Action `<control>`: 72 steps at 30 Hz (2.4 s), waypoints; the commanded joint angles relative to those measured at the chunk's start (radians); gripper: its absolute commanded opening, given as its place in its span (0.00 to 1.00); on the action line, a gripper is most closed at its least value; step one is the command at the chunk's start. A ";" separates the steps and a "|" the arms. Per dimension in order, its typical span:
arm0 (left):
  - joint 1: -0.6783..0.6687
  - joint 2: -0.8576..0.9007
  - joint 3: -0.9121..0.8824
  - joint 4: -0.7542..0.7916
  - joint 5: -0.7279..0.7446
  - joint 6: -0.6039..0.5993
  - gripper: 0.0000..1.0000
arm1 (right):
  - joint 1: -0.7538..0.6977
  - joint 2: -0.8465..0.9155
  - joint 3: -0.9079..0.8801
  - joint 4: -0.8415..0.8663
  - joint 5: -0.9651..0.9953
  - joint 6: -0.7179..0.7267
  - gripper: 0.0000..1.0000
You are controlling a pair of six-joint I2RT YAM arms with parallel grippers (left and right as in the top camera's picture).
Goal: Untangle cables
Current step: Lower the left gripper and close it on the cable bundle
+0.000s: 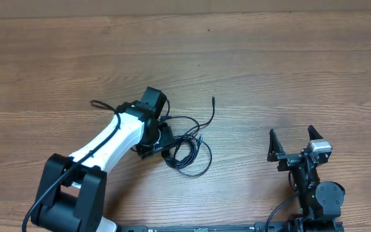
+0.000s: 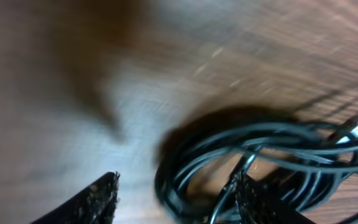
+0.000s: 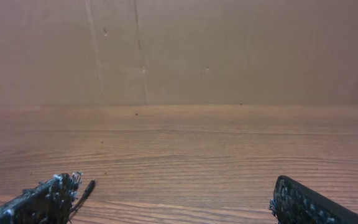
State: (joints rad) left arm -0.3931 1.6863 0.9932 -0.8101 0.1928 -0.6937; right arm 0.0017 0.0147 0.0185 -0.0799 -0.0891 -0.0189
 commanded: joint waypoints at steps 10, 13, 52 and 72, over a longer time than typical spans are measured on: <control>-0.035 0.055 0.010 0.105 -0.221 0.543 0.52 | 0.002 -0.012 -0.011 0.003 0.009 -0.001 1.00; -0.037 0.055 0.010 0.105 -0.170 0.580 0.53 | 0.002 -0.012 -0.011 0.003 0.009 -0.001 1.00; -0.053 0.055 -0.109 0.272 -0.098 0.600 0.24 | 0.002 -0.012 -0.011 0.003 0.009 -0.001 1.00; -0.051 0.053 -0.012 0.182 -0.185 0.213 0.04 | 0.002 -0.012 -0.011 0.003 0.009 -0.001 1.00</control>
State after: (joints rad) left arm -0.4454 1.7233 0.9375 -0.5766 0.0742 -0.3141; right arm 0.0017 0.0147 0.0185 -0.0795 -0.0883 -0.0189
